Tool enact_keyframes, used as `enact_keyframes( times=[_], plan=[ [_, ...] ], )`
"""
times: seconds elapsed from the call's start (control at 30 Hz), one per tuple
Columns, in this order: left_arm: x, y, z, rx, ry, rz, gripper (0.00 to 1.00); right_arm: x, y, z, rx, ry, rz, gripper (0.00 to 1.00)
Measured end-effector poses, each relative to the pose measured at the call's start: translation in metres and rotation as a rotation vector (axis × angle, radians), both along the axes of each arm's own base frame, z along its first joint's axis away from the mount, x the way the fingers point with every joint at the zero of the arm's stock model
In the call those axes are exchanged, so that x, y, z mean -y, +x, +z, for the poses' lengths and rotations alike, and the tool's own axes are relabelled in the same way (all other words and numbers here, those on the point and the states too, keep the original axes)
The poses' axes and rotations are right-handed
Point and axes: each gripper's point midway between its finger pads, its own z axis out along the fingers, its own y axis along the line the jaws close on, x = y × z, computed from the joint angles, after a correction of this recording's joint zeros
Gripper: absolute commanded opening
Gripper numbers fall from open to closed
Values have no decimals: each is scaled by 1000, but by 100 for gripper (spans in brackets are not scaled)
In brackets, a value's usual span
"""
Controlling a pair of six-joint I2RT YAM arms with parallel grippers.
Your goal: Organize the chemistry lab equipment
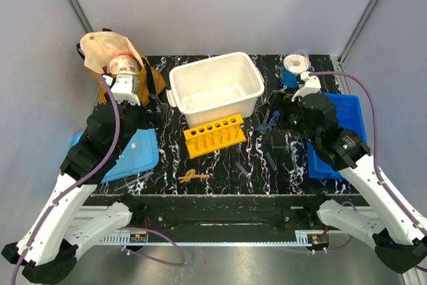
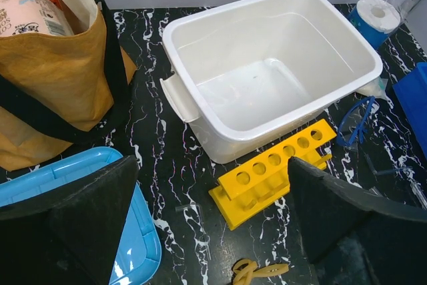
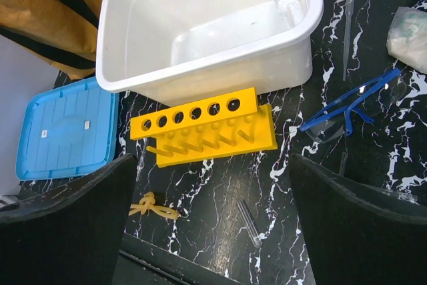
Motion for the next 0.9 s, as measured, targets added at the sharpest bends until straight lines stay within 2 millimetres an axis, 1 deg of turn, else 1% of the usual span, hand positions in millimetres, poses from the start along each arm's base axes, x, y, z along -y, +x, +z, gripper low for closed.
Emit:
enact_keyframes(
  times=[0.53,0.6,0.7,0.77,0.83,0.9],
  plan=[
    [-2,-1,2,7,-1,7,99,-2,-1,-1,-6,7,12,100],
    [-2,0,1,5,-1,7,99,-2,-2,-3,-13,11,9,100],
    [1,2,-6,-9,4,0,99,-2,-2,-10,-38,16,-2,99],
    [5,4,-17,-33,9,-10,99,0,-4,-21,-71,11,-18,91],
    [11,6,-36,-75,21,-27,98,4,-6,-36,-115,-2,-43,81],
    [18,8,-59,-133,38,-49,98,8,-10,-56,-170,-16,-64,67]
  ],
)
